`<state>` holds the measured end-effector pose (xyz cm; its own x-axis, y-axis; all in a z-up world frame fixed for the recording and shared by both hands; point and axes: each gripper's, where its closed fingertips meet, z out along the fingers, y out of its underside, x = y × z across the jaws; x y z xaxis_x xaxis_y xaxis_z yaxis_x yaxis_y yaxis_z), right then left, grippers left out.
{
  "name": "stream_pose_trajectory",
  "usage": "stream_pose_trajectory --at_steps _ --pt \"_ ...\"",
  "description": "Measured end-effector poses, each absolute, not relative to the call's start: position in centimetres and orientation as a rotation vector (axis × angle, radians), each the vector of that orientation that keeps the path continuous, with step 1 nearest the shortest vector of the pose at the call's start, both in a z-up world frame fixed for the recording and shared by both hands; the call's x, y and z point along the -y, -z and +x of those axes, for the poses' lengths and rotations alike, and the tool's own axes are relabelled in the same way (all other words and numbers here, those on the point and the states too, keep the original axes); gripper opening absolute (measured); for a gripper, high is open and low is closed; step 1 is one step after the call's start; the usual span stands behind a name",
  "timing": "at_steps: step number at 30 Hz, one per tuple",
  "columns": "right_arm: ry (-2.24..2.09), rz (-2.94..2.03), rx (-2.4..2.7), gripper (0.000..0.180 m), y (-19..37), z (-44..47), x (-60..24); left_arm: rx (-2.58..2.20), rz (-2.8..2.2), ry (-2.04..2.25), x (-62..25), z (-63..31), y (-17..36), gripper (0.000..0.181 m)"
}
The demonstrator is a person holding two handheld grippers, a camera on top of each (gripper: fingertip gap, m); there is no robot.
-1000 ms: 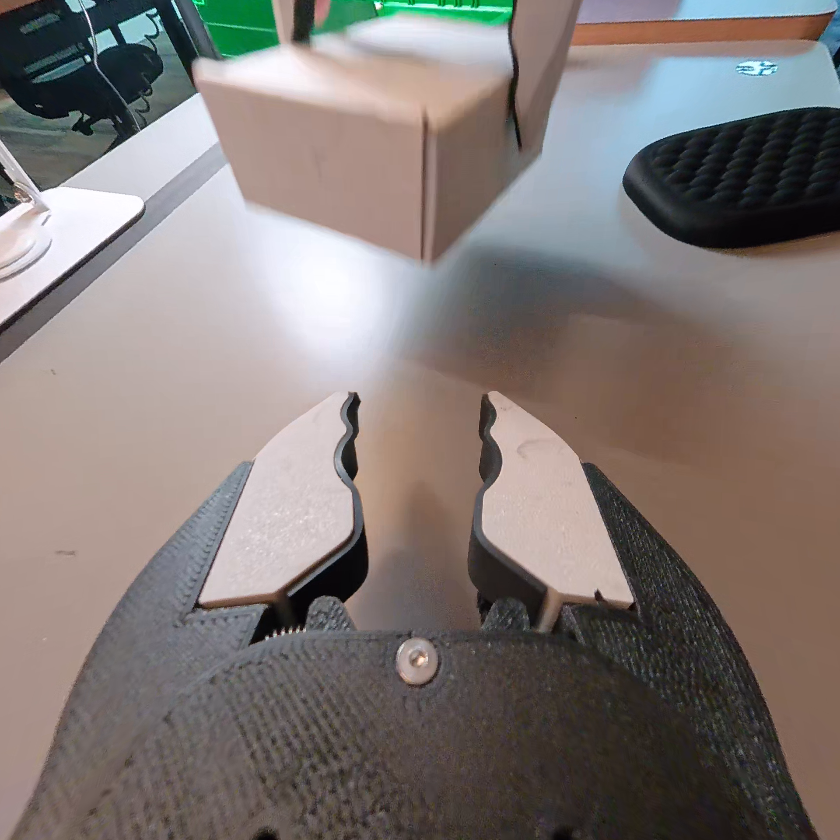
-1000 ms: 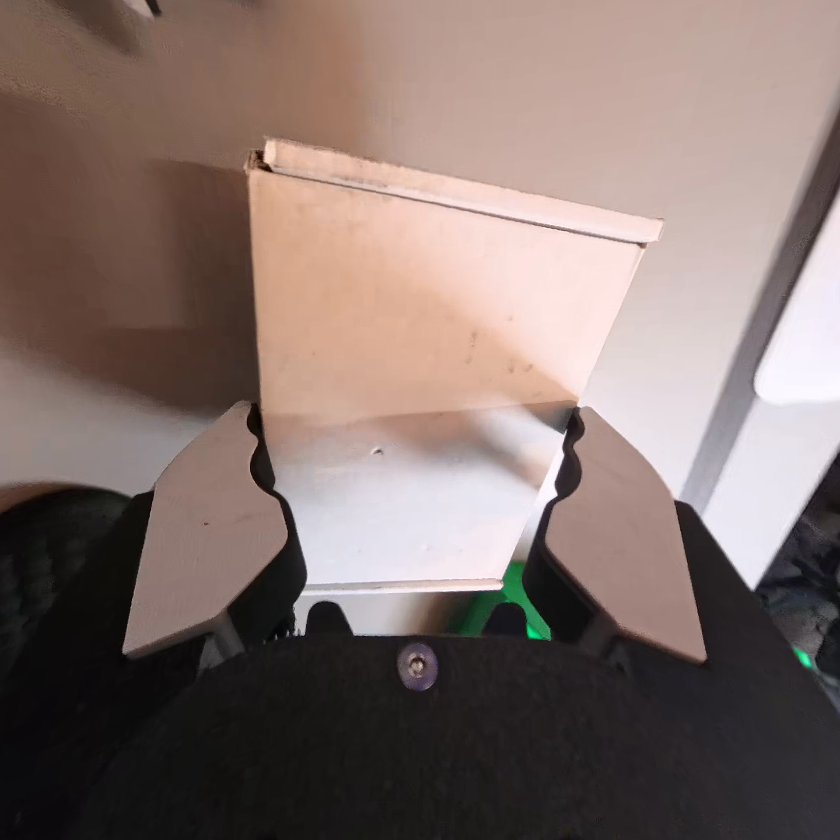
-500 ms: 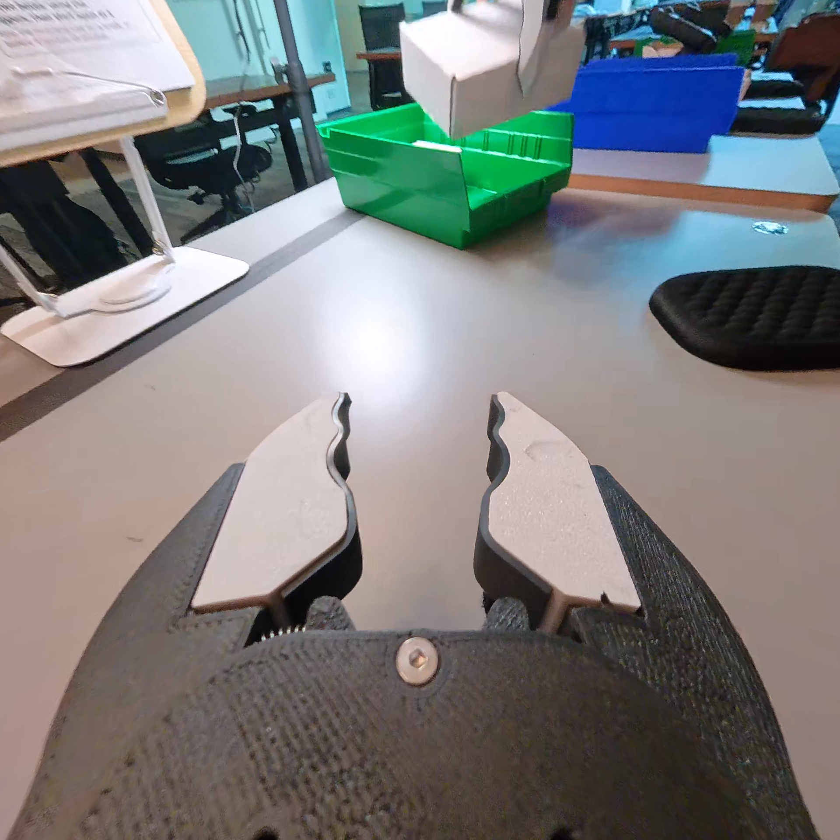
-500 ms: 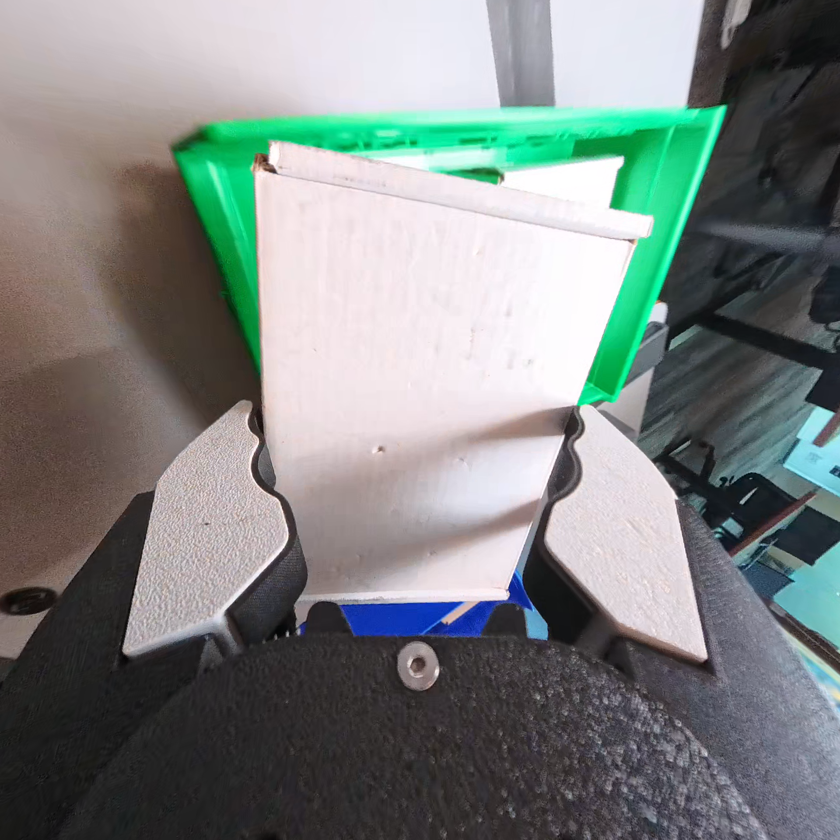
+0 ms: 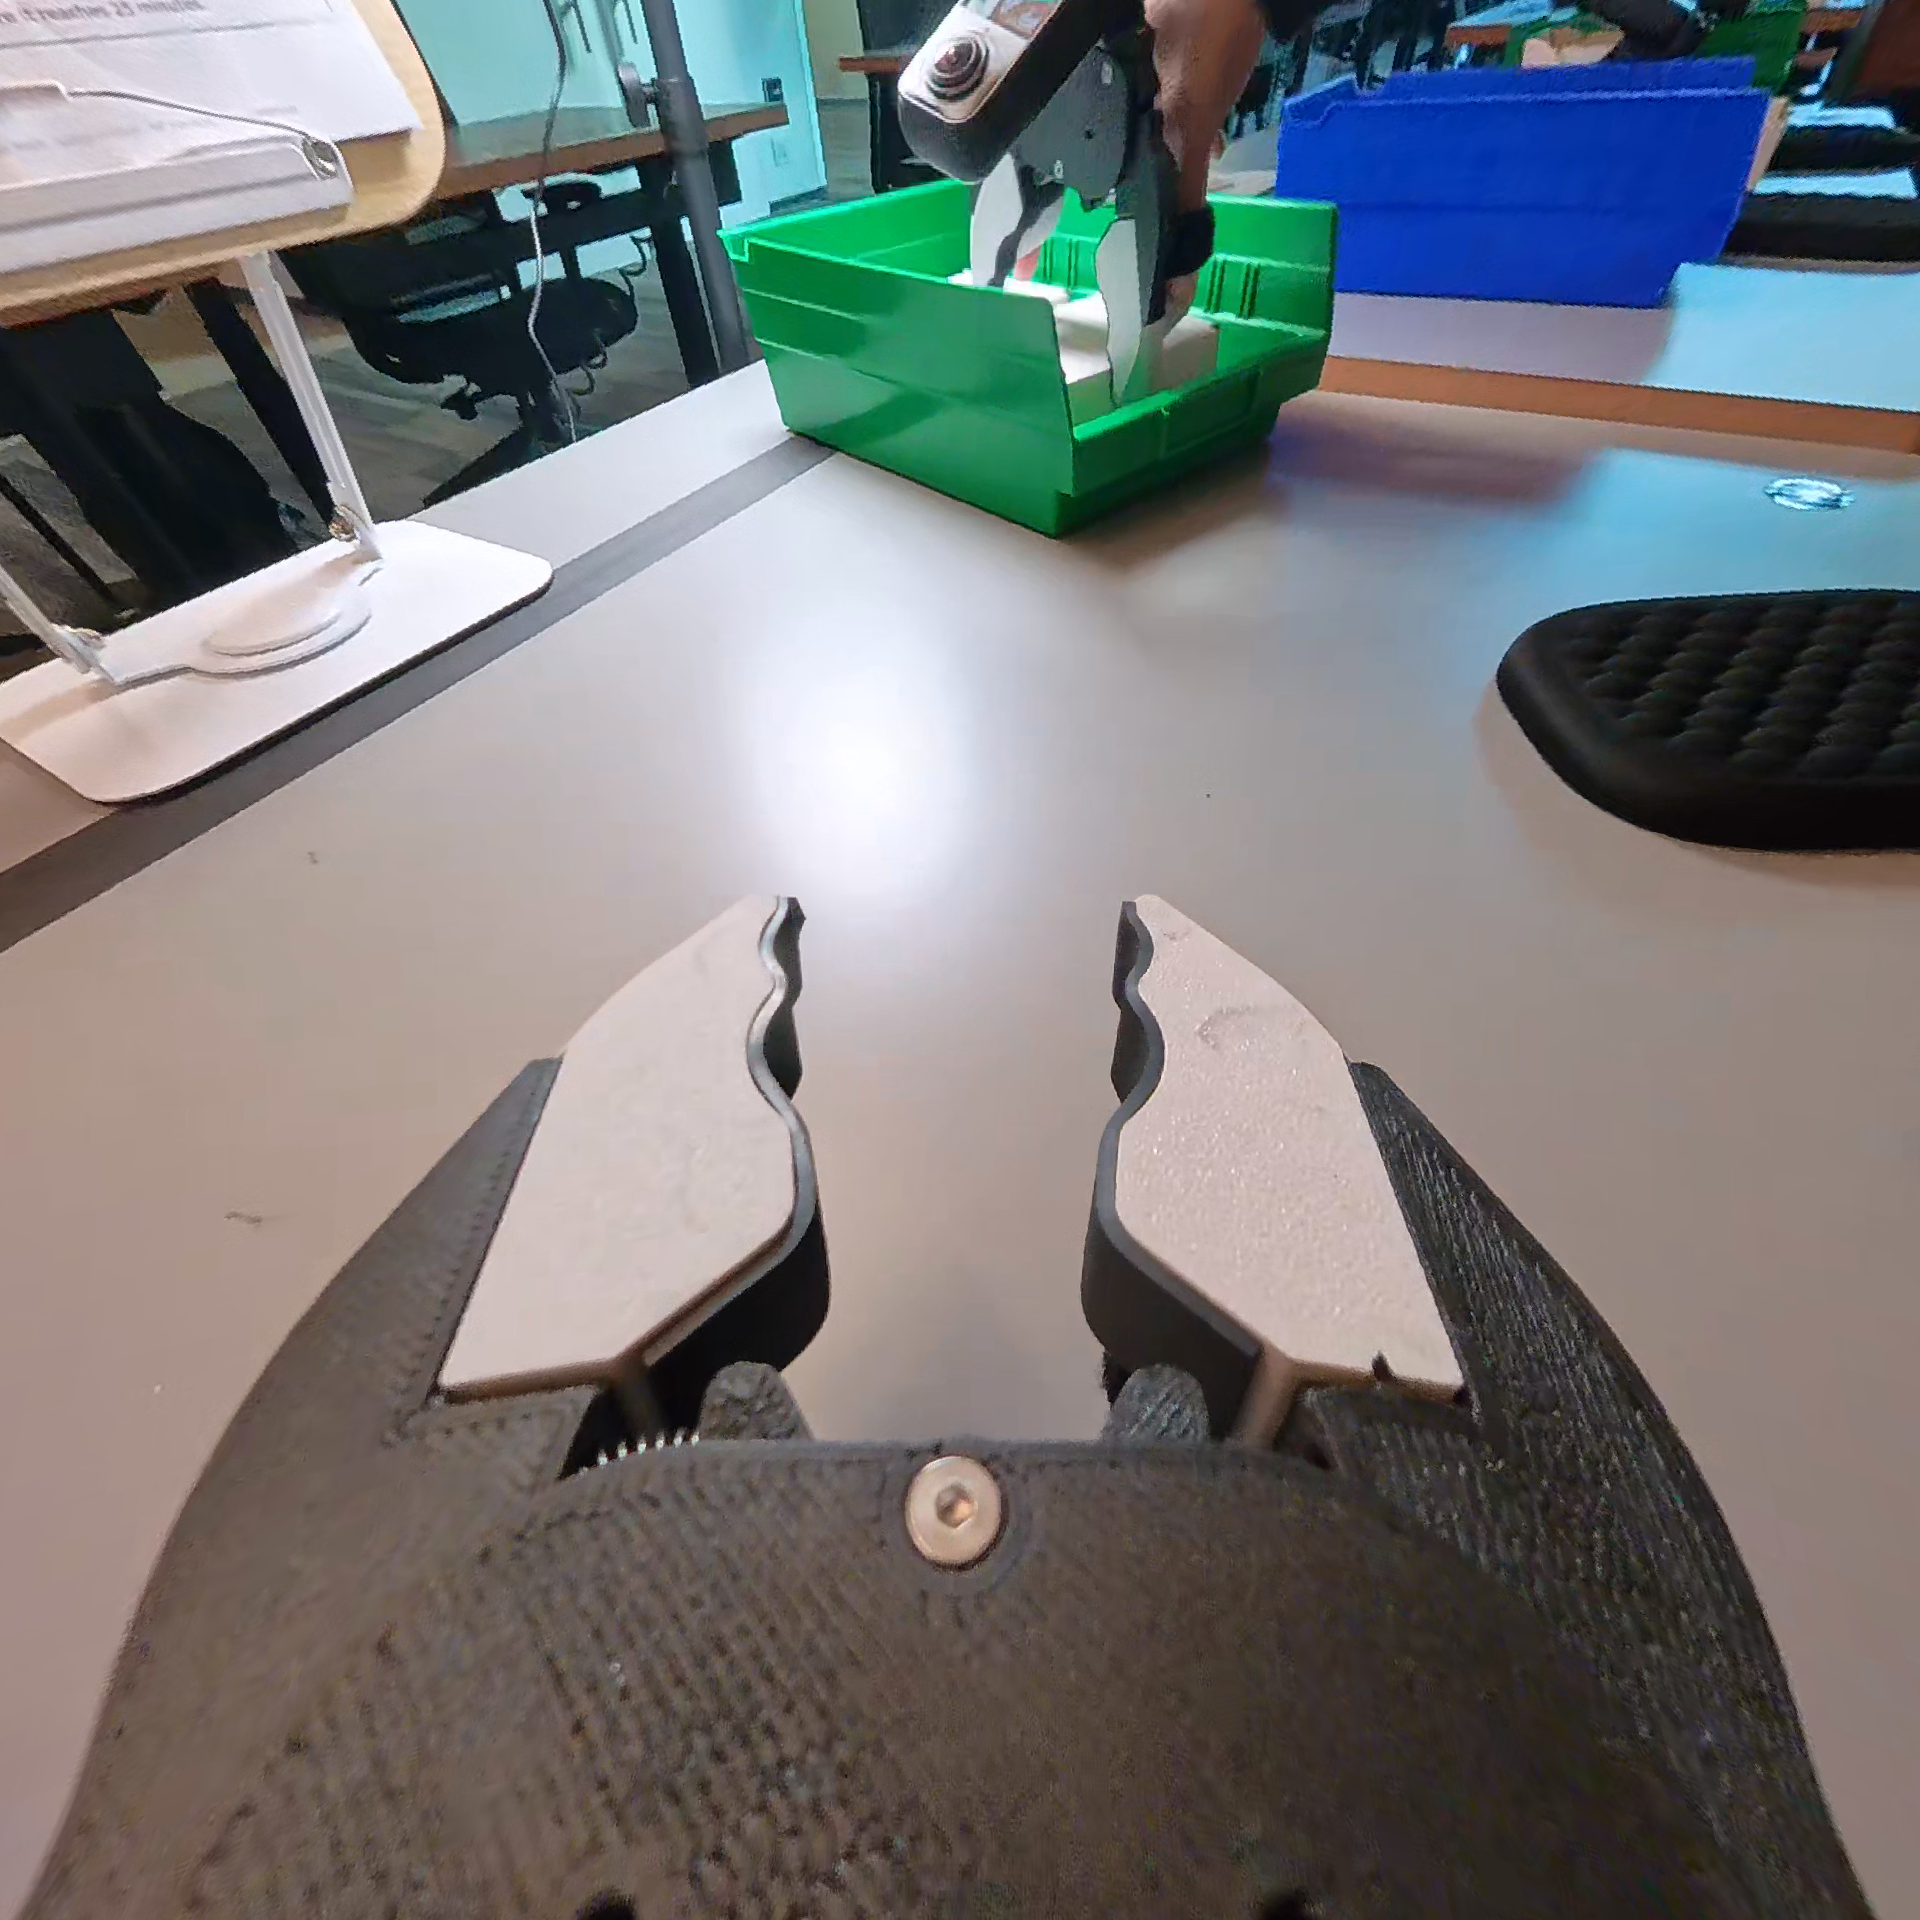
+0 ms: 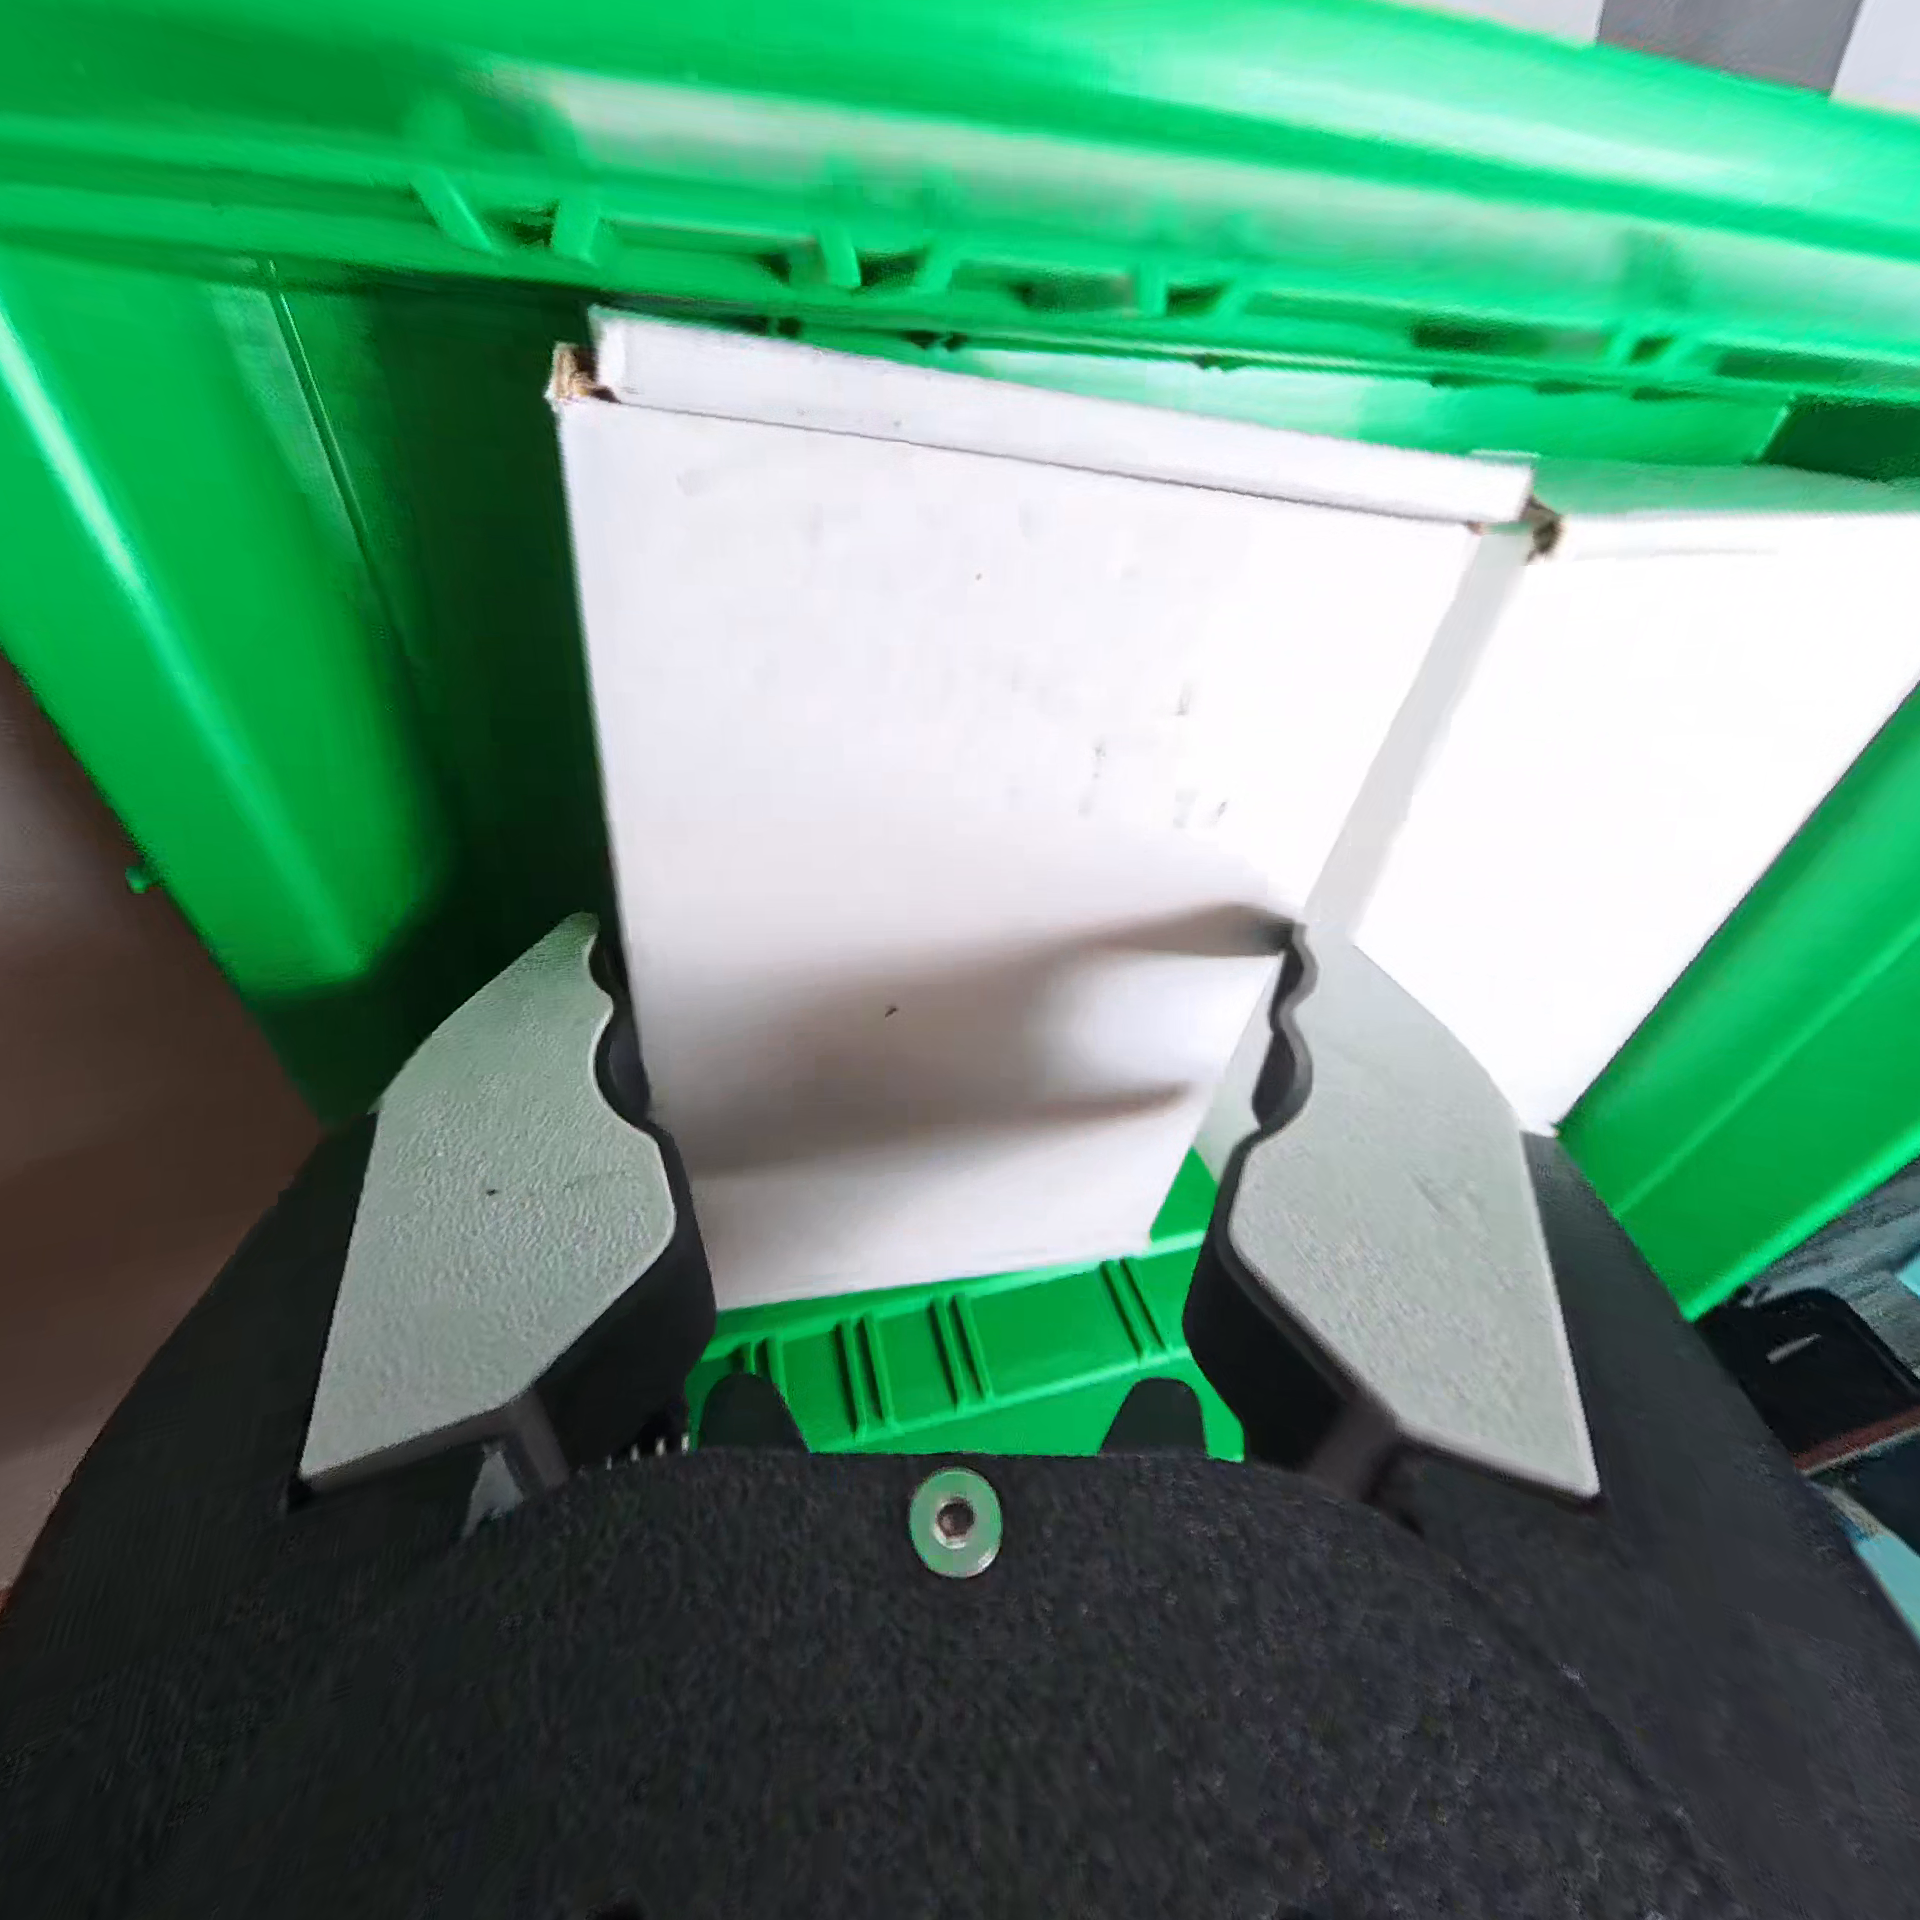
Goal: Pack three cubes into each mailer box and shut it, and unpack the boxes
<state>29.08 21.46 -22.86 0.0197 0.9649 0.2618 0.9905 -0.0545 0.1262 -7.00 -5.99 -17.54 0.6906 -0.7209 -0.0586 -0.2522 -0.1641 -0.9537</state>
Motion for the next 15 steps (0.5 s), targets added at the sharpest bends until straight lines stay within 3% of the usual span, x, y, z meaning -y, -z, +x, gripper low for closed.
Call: stream_pose_trajectory --at_steps 9,15 --pt "0.476 -2.164 1.934 0.122 20.9 29.5 -22.6 -0.792 -1.753 0.518 6.1 -7.1 18.3 0.058" --pt "0.271 -1.999 1.562 0.106 14.6 26.1 -19.7 -0.76 -1.717 0.474 6.1 -8.9 16.5 0.058"
